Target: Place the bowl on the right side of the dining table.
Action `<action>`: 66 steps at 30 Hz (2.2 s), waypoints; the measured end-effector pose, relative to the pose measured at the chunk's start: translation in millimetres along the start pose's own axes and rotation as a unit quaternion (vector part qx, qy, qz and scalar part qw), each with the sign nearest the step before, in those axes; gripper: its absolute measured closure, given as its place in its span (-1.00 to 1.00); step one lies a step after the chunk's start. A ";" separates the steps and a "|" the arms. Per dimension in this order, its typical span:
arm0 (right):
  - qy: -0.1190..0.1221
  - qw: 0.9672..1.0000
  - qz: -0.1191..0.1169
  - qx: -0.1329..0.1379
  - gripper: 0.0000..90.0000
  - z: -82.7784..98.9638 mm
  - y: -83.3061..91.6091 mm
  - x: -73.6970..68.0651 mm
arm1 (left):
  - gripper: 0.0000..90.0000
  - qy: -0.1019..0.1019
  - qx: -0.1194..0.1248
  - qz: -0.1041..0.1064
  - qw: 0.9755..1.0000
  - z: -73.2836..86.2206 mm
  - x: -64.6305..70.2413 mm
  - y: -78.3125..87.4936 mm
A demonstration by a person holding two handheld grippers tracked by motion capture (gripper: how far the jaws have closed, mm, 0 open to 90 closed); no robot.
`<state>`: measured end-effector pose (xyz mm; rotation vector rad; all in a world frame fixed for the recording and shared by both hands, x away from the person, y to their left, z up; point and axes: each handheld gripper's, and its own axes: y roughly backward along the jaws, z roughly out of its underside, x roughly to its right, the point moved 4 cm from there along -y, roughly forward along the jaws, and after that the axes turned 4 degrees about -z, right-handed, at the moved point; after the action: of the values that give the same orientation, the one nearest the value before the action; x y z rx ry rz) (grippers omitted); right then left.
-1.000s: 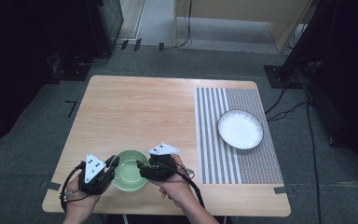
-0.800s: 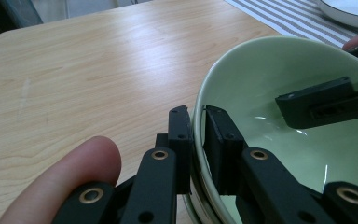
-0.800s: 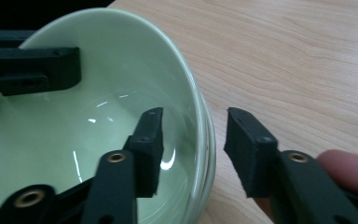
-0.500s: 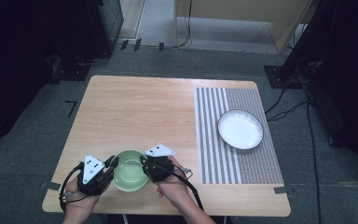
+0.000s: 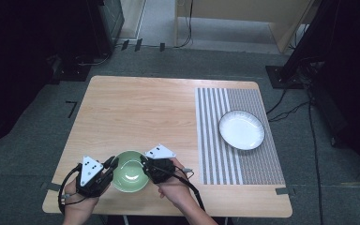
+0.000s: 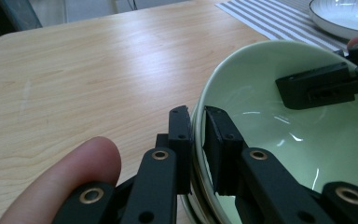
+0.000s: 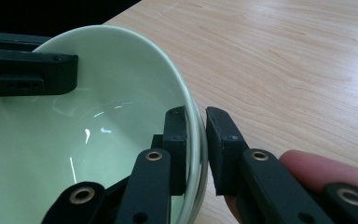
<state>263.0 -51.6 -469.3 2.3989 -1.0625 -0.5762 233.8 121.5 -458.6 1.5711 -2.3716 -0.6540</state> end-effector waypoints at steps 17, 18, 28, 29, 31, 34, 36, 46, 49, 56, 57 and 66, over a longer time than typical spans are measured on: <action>0.022 0.999 0.017 0.018 0.83 -4.6 4.6 -4.8 | 0.33 0.040 -0.008 0.052 0.998 1.0 -7.1 -0.8; 0.025 0.999 0.019 0.023 0.89 -5.2 5.5 -5.2 | 0.26 0.044 -0.017 0.055 0.997 2.3 -6.5 -3.0; 0.045 0.997 0.010 0.063 1.00 -16.0 21.7 -8.4 | 0.75 0.030 -0.028 0.014 0.999 6.2 -5.6 -7.1; 0.040 0.996 -0.001 0.076 1.00 -18.9 26.1 -8.4 | 0.79 0.028 -0.022 0.006 0.999 5.3 -5.6 -7.1; 0.044 0.996 -0.002 0.078 1.00 -23.0 31.2 -11.3 | 0.86 0.025 -0.018 0.003 1.000 3.7 -4.6 -6.7; 0.052 0.997 -0.002 0.059 0.86 -22.6 28.7 -13.2 | 0.88 0.014 -0.014 0.001 1.000 2.1 -3.1 -5.1; 0.059 0.998 -0.017 0.034 0.56 -19.5 21.3 -12.5 | 0.89 0.009 -0.010 0.001 1.000 0.9 -1.7 -3.4; 0.052 0.997 -0.012 0.053 0.21 -22.0 16.5 -11.0 | 0.90 -0.030 0.017 -0.017 0.999 -4.4 5.1 2.0; 0.056 0.998 -0.004 0.034 0.16 -22.0 14.0 -5.7 | 0.90 -0.043 0.027 -0.025 0.998 -5.9 7.7 4.2; 0.056 0.997 -0.030 -0.034 0.16 -10.6 -10.7 -0.1 | 0.90 -0.062 0.046 -0.030 0.997 -8.7 10.9 8.0; 0.054 0.997 -0.030 -0.039 0.19 -9.4 -14.2 -0.8 | 0.90 -0.062 0.046 -0.030 0.997 -8.7 10.9 8.0; 0.061 0.997 -0.019 -0.033 0.40 -10.9 -21.2 -3.4 | 0.90 -0.076 0.078 -0.027 0.994 -11.5 14.7 15.5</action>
<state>279.0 -33.7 -471.6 2.3687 -0.9336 -0.4647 220.1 110.4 -442.0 1.7110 -2.5545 -0.6326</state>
